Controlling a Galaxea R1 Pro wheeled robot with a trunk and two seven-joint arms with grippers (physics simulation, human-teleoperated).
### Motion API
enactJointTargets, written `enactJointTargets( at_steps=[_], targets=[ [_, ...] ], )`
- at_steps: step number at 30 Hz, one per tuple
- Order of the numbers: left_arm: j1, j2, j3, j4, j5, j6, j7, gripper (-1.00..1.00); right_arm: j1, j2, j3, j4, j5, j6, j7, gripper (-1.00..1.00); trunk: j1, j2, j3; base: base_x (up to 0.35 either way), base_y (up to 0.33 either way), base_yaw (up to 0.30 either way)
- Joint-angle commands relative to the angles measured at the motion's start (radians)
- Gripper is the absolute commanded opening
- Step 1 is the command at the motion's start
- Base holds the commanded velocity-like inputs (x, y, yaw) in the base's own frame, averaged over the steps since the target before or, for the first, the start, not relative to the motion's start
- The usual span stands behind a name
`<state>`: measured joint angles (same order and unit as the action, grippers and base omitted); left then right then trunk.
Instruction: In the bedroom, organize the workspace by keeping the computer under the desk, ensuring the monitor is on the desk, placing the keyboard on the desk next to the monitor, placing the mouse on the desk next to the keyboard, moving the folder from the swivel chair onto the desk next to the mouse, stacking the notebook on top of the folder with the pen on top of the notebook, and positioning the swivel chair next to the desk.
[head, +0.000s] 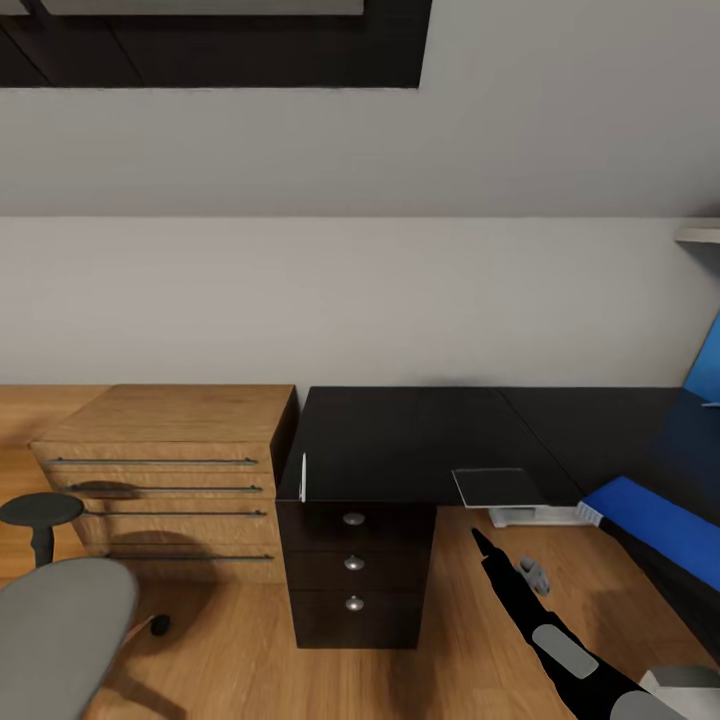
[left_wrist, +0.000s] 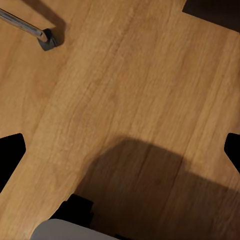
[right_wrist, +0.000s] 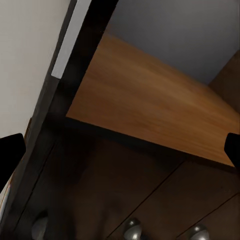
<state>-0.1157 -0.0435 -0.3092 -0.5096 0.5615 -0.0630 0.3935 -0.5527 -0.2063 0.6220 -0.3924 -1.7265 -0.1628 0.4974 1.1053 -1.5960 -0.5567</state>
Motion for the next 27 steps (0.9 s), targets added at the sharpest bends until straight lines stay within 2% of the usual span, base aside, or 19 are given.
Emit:
enactJointTargets(
  at_steps=[1,4,14,27],
  targets=[
    [-0.001,0.0,-0.008,0.0,0.009,-0.007,0.007,1.0,-0.001,-0.001,0.008,0.0,-0.009,-0.006,0.003,1.0,0.004,-0.008,-0.004,0.0,0.0,0.0],
    [-0.001,-0.003,-0.011,0.0,0.003,-0.009,0.006,1.0,-0.001,0.0,0.009,-0.001,-0.008,-0.006,0.003,1.0,0.015,-0.029,-0.014,0.0,0.0,-0.079],
    [-0.001,-0.003,-0.012,0.0,0.001,-0.009,0.007,1.0,-0.001,0.001,0.008,-0.002,-0.007,-0.006,0.005,1.0,0.054,-0.099,-0.045,0.0,0.0,-0.228],
    [-0.001,-0.002,-0.012,-0.001,0.0,-0.011,0.012,1.0,-0.001,0.002,0.01,-0.002,-0.003,-0.009,0.007,1.0,0.104,-0.19,-0.086,0.0,0.0,-0.019]
  ],
)
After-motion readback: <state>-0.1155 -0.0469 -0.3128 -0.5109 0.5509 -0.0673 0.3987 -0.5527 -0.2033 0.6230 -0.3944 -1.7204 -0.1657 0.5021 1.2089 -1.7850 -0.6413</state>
